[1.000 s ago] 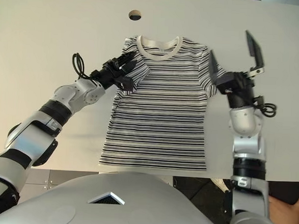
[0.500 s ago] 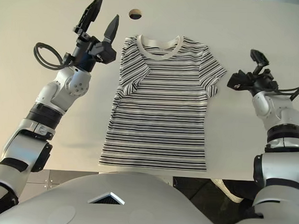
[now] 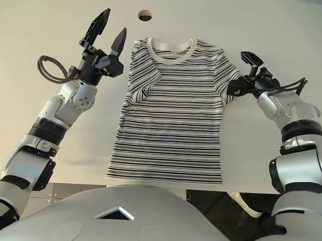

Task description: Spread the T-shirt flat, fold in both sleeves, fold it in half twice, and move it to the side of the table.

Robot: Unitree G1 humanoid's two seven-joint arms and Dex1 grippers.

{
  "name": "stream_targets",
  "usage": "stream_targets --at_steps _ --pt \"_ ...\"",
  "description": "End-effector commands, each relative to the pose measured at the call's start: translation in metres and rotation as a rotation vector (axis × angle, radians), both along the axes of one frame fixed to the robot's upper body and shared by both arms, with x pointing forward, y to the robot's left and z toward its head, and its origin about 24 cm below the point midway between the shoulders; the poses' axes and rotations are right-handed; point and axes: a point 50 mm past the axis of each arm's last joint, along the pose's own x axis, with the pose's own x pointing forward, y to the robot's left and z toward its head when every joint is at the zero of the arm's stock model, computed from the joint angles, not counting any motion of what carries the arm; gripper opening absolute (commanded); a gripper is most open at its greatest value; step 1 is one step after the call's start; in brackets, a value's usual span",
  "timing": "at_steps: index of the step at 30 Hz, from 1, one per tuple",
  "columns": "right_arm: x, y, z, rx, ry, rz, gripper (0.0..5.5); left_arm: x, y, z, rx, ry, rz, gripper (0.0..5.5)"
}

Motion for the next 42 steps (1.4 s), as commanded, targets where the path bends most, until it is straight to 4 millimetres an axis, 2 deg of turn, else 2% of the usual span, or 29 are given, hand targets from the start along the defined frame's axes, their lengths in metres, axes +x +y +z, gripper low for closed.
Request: stream_targets --at_steps 1,5,7,28,37,42 --pt "-0.004 0.003 -0.005 -0.022 0.057 0.037 4.13 -0.001 0.001 -0.001 0.017 0.014 -0.008 2.82" --pt "-0.011 -0.004 -0.004 -0.009 0.058 0.016 4.13 -0.001 0.001 -0.002 0.018 0.018 -0.007 2.82" --pt "-0.013 -0.006 -0.006 -0.013 0.059 0.004 3.85 -0.001 0.0 -0.002 0.018 0.016 -0.007 2.86" --pt "-0.014 -0.006 -0.015 0.005 0.076 -0.044 0.14 -0.005 -0.003 -0.003 0.024 0.009 -0.024 2.86" --pt "-0.011 -0.001 -0.01 0.04 0.009 -0.02 0.11 -0.008 -0.003 -0.004 0.021 0.013 -0.023 2.86" --pt "-0.006 0.012 0.016 0.181 -0.195 0.027 0.11 -0.009 -0.001 -0.004 0.015 0.015 -0.017 2.86"
